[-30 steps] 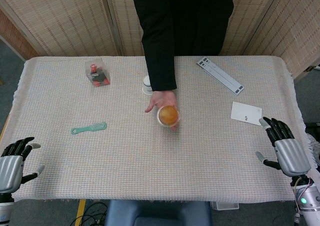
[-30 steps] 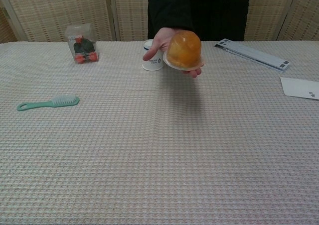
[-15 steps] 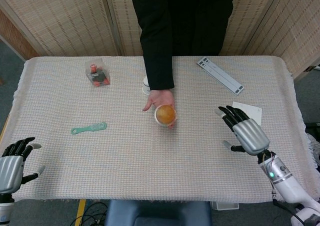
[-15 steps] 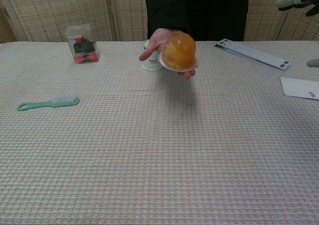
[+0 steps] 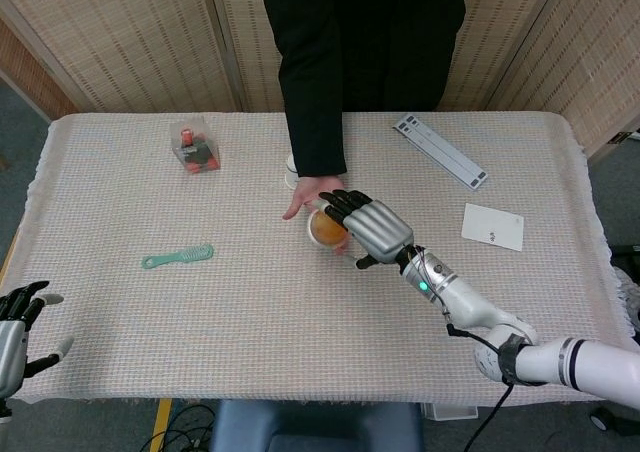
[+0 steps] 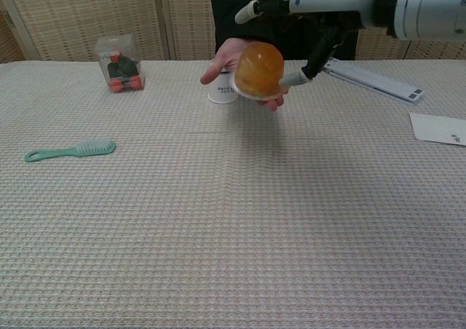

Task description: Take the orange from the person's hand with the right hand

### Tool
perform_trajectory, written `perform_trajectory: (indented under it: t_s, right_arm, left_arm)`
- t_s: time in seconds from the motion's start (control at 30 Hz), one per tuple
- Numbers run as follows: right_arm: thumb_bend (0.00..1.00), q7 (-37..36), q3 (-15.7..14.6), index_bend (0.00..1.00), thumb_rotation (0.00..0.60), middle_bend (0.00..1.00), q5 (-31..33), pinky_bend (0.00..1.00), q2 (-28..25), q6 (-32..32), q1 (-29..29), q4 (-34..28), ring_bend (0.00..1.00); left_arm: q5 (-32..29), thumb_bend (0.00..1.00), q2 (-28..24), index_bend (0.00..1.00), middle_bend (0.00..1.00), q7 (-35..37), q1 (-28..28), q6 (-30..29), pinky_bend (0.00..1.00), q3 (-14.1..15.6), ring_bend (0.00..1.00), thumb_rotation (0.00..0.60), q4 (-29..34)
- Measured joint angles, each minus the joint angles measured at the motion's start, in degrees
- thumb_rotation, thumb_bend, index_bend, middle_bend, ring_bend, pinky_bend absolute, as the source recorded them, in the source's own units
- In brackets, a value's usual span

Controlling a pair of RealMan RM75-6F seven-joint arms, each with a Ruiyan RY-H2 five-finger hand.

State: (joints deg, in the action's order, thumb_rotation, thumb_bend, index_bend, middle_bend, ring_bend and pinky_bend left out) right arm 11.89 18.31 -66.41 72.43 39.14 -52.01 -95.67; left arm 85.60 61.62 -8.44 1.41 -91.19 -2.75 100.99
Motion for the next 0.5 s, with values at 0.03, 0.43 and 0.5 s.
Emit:
perform_trajectory:
  t_s: [0.03,0.43,0.5]
  right_arm:
    - [0.3,0.64,0.04,0.0,0.6,0.0,0.92,0.1,1.02,-0.32,-0.95,1.05,0.0]
    - [0.44,7.05,-2.65,0.08,0.6,0.1,9.12,0.25,6.86,-1.01,-7.05,8.44,0.02]
    - [0.54,7.42,-3.04,0.2,0.6,0.16,9.27,0.37,7.75,-0.15,-7.39,9.71,0.08]
  left_arm:
    - [-0.09,0.22,0.03,0.36,0.23,0.24,-0.21,-0.24,0.24,0.0,0.2,0.6,-0.19]
    - [-0.24,0.22,0.26,0.36,0.2,1.96,-1.58,-1.29,0.24,0.26,0.2,0.6,-1.68]
    - [-0.31,0.22,0.36,0.36,0.2,2.11,-1.69,-1.32,0.24,0.26,0.2,0.6,-1.89]
